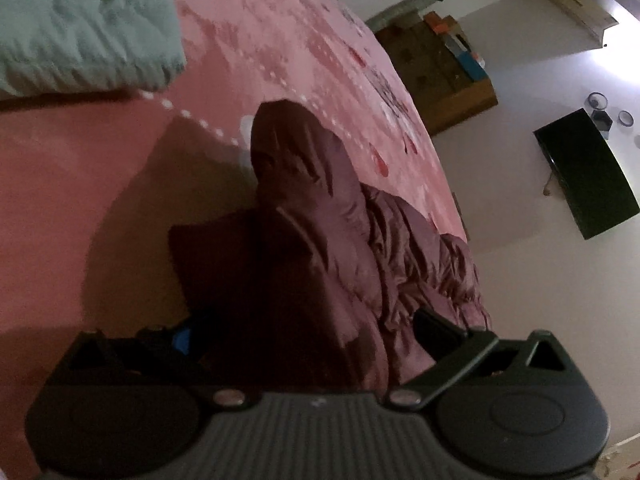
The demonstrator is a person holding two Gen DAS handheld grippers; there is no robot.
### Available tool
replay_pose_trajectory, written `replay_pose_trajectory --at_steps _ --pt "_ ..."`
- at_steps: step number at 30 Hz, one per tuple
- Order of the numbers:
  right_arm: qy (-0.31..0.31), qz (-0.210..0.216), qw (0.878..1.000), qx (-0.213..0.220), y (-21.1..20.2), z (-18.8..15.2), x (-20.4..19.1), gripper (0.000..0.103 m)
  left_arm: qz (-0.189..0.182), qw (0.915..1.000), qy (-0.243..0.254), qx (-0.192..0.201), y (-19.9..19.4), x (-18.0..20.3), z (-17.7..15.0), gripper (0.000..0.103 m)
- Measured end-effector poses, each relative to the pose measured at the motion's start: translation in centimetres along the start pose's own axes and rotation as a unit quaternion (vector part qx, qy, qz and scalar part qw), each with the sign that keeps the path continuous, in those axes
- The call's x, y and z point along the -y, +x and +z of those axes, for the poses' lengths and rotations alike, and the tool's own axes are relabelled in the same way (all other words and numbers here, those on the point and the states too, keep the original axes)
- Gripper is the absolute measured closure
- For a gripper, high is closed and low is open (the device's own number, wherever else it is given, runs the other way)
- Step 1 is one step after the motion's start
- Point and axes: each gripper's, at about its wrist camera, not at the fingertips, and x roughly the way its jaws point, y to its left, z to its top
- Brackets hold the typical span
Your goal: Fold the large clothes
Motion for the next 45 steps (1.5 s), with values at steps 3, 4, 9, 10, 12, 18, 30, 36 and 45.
replay_pose_trajectory --at_steps 3,4,9,10,12,18,30,36,45 --pt "0.011 0.047 0.998 -0.039 2.5 0.8 -0.2 0.0 -0.009 0.9998 -0.001 -0.02 1.3 -0.3 0.4 0.001" --pt "0.011 0.056 0.997 -0.051 3.7 1.1 -0.4 0.0 -0.014 0.9996 0.0 -0.026 1.7 -0.5 0.4 0.001" --pt "0.047 0.112 0.989 -0.081 6.8 1.7 -0.3 0.0 -0.022 0.9986 0.001 -0.047 3.1 -0.4 0.6 0.002" --pt "0.06 0.118 0.988 -0.076 7.2 1.7 -0.2 0.0 -0.021 0.9986 0.004 -0.05 3.2 -0.2 0.6 0.002" --pt "0.07 0.111 0.989 -0.064 7.4 1.6 -0.4 0.0 -0.012 0.9983 0.02 -0.054 3.4 0.9 0.6 0.002" --pt "-0.002 -0.007 1.0 -0.028 7.5 0.0 -4.9 0.035 0.042 0.9951 0.072 -0.054 4.7 5.1 0.0 0.01" --pt "-0.192 -0.135 0.965 0.114 2.7 -2.0 -12.4 0.063 0.086 0.9882 0.126 0.014 5.5 14.9 1.7 0.073" --pt "-0.219 -0.172 0.937 0.211 -2.5 -1.1 -12.9 0.064 0.052 0.9821 0.18 0.019 9.8 22.5 3.2 0.075" --pt "-0.18 -0.234 0.907 0.302 -9.2 3.0 -9.4 0.064 0.008 0.975 0.222 -0.006 20.4 30.3 3.8 0.075"
